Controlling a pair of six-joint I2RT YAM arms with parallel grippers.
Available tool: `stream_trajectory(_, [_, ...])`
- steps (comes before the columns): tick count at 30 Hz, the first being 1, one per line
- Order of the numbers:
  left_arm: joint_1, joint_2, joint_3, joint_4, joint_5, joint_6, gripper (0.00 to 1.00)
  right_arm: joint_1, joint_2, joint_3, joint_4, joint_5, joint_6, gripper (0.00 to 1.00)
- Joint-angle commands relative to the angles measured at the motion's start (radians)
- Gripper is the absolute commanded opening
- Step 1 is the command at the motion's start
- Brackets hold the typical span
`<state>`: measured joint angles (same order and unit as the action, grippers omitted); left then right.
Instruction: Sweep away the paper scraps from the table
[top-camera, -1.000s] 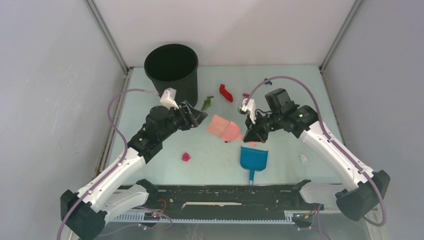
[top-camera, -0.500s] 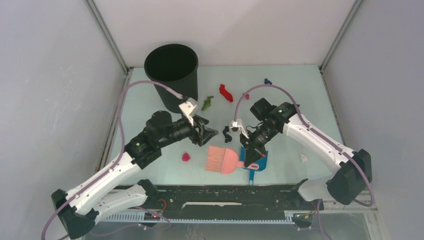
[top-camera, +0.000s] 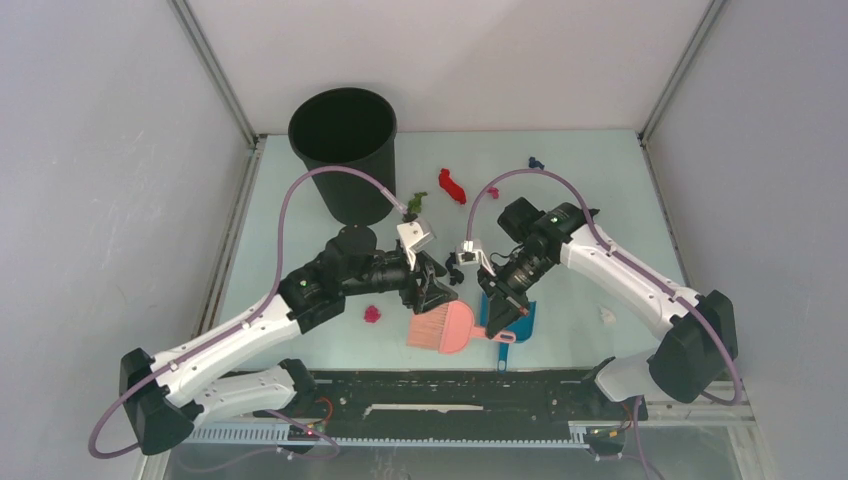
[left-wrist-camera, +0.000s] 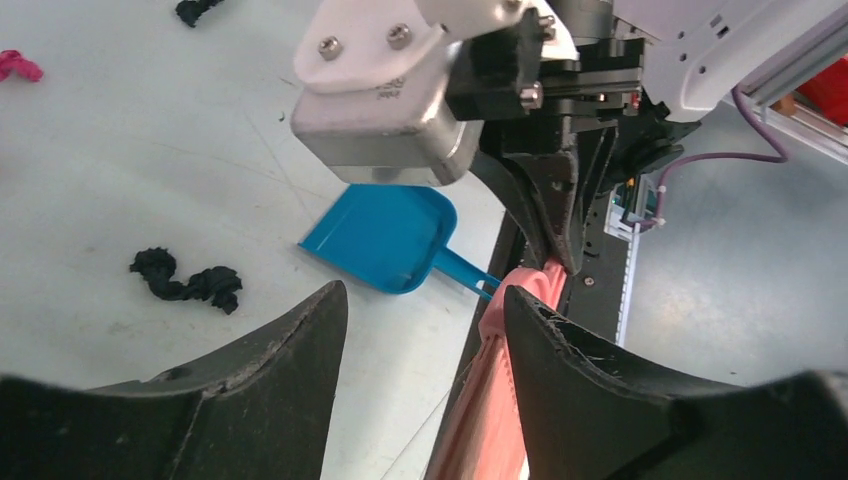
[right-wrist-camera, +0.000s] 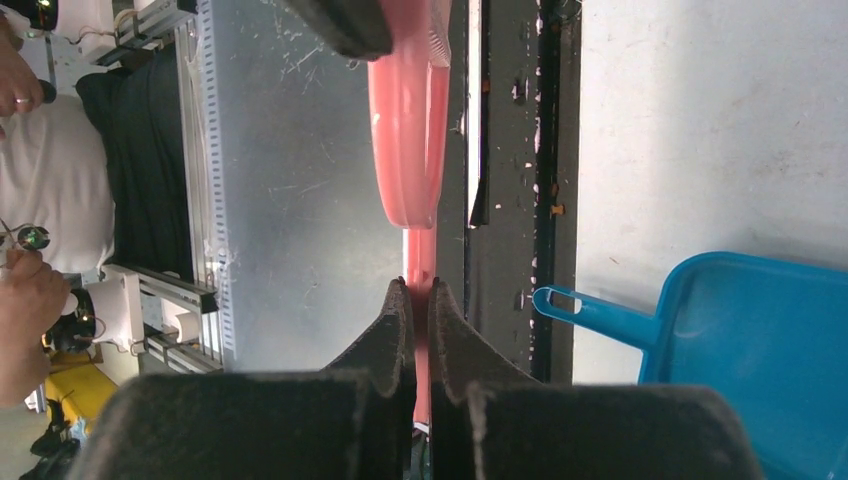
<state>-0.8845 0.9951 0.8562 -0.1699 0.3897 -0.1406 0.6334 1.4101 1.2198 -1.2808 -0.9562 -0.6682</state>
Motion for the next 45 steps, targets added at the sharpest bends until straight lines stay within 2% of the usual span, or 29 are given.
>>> stream_trajectory(1, [-0.003,-0.022,0.005,0.023,0.064,-0.034,0.68,-0.005,0.003,0.030,-0.017,-0.047,-0.008,0.00])
stream_trajectory(6, [-0.002,0.018,0.010,0.006,0.157,-0.043,0.67,0.003,0.005,0.030,-0.023,-0.040,-0.013,0.00])
stream_trajectory(13, [-0.002,0.076,0.023,-0.043,0.199,-0.015,0.49,-0.021,-0.023,0.030,0.008,-0.036,0.012,0.00])
stream_trajectory(17, [-0.002,0.074,0.025,-0.045,0.211,0.005,0.29,-0.041,-0.032,0.030,0.016,-0.042,0.024,0.00])
stream_trajectory(20, [0.010,0.067,0.013,-0.006,0.241,-0.019,0.03,-0.067,-0.035,0.030,0.020,-0.060,0.029,0.00])
stream_trajectory(22, [0.027,0.050,-0.009,0.039,0.254,-0.054,0.00,-0.104,-0.044,0.029,0.064,-0.057,0.067,0.00])
stream_trajectory(23, [0.043,0.038,-0.018,0.063,0.263,-0.079,0.00,-0.133,-0.052,0.028,0.107,-0.051,0.104,0.03])
stream_trajectory(26, [0.178,-0.013,-0.080,0.257,0.341,-0.247,0.00,-0.267,-0.087,0.009,0.211,-0.129,0.188,0.35])
stream_trajectory(27, [0.222,-0.030,-0.107,0.341,0.365,-0.317,0.00,-0.322,-0.098,-0.002,0.229,-0.188,0.194,0.49])
stream_trajectory(29, [0.281,-0.039,-0.147,0.481,0.399,-0.434,0.00,-0.418,-0.110,-0.017,0.243,-0.290,0.188,0.91])
stream_trajectory(30, [0.298,-0.031,-0.156,0.542,0.418,-0.484,0.00,-0.449,-0.109,-0.024,0.230,-0.342,0.166,0.98])
stream_trajectory(34, [0.308,0.058,-0.177,0.739,0.483,-0.660,0.00,-0.494,-0.085,-0.028,0.175,-0.431,0.069,1.00])
stream_trajectory(37, [0.308,0.119,-0.203,0.924,0.512,-0.807,0.00,-0.493,-0.066,-0.035,0.215,-0.461,0.105,1.00])
stream_trajectory(41, [0.314,0.162,-0.202,0.960,0.512,-0.841,0.00,-0.484,-0.046,-0.041,0.313,-0.519,0.204,1.00])
stream_trajectory(45, [0.327,0.182,-0.200,0.960,0.509,-0.853,0.00,-0.445,-0.053,-0.041,0.329,-0.483,0.225,0.97])
